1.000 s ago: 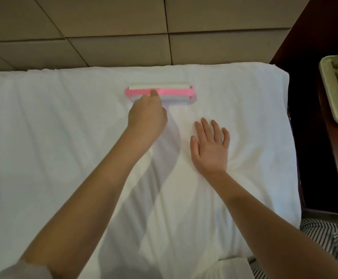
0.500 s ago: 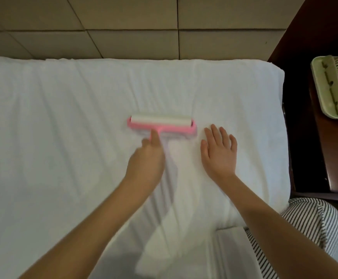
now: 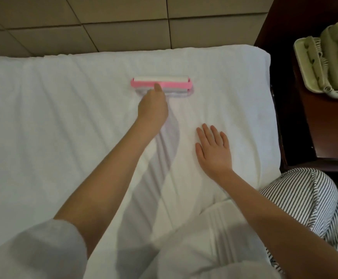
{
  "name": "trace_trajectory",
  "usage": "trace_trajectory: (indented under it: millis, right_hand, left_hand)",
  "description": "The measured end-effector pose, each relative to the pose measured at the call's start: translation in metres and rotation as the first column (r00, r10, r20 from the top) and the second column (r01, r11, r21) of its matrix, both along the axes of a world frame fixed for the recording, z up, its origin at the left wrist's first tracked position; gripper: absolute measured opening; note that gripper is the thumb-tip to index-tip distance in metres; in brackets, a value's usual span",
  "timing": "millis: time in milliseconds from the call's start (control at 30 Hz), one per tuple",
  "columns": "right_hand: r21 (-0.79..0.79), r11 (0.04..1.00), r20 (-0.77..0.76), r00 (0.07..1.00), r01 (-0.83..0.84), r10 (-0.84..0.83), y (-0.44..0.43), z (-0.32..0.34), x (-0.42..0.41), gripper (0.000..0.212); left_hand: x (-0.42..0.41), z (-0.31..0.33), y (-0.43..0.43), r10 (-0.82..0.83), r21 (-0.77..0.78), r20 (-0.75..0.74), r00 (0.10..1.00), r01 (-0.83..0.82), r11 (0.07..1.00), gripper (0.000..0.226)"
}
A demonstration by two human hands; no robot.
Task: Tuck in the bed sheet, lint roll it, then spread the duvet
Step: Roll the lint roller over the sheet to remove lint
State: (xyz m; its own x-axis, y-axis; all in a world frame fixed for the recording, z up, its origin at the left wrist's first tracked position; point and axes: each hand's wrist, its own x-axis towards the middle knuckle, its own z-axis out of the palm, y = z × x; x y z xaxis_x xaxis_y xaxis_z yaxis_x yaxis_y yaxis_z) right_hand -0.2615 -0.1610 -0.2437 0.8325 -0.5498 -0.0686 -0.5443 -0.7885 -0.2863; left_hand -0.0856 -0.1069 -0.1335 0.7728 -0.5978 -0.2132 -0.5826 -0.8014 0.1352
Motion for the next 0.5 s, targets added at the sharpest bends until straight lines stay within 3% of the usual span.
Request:
trace_trajectory:
  millis: [200, 267, 367, 500]
  right_hand:
    - [-0.013, 1.0, 0.063, 0.998, 0.019, -0.018, 0.005, -0.001, -0.012, 0.057]
    - [-0.006, 0.999, 0.102, 0.994, 0.042, -0.041, 0.012, -0.003, -0.016, 0.052]
    - [-0.005, 0.999, 0.131, 0.99, 0.047, -0.046, 0.023, -0.004, -0.024, 0.054]
    - [0.047, 0.999, 0.077, 0.997, 0.026, -0.03, 0.027, -0.005, -0.03, 0.07]
  left_hand:
    - [-0.1, 0.025, 0.114, -0.103, 0.279, -0.043, 0.994, 0.111, 0.954, 0.052]
    - [-0.103, 0.026, 0.117, -0.117, 0.297, -0.04, 0.992, 0.123, 0.947, 0.053]
    - [-0.074, 0.008, 0.083, -0.079, 0.171, 0.031, 0.996, 0.072, 0.983, 0.053]
    - [-0.014, -0.009, 0.022, -0.037, -0.037, -0.029, 0.999, 0.036, 0.999, 0.052]
